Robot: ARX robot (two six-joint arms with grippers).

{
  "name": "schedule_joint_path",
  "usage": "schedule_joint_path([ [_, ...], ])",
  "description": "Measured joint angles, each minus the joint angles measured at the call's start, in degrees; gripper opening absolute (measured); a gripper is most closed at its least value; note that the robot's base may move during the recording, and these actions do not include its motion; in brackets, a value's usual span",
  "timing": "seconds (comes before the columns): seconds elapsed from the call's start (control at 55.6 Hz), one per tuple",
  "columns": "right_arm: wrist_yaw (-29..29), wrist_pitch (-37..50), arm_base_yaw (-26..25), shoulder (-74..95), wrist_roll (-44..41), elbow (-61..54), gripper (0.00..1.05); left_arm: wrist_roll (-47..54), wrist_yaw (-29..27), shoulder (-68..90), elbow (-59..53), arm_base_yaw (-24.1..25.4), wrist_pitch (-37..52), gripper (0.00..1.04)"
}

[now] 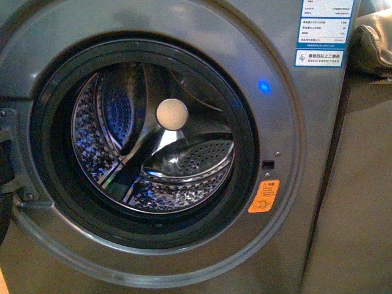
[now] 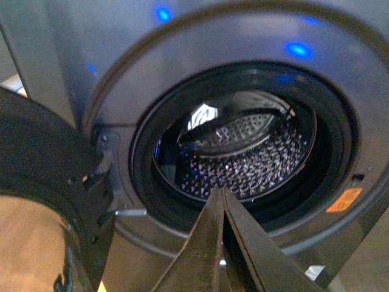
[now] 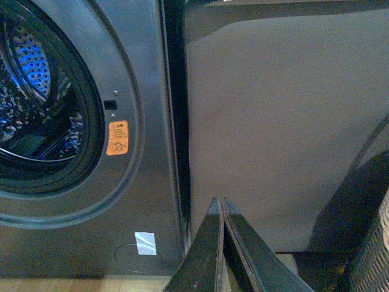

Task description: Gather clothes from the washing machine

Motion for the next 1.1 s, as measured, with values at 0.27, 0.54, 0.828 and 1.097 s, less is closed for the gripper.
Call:
schedule_joint_path([
  [0.27,0.00,0.02,0.00,0.00,0.00,0.00,0.02,0.20,5.31,-8.72,-13.27,5.88,5.16,0.04],
  [0.54,-0.02,0.02,0.00,0.00,0.00,0.00,0.02,0.22,13.03,-14.21,-20.68,13.70,6.64,0.04],
  [0.828,0.00,0.02,0.00,-0.04,0.00,0.00,0.02,0.22,13.44,-19.06,-25.73,14.34,6.91,0.04],
  [1.097,0.00,0.02,0.00,-0.04,0.00,0.00,0.02,0.22,13.46,-22.84,-28.41,14.36,6.32,0.04],
])
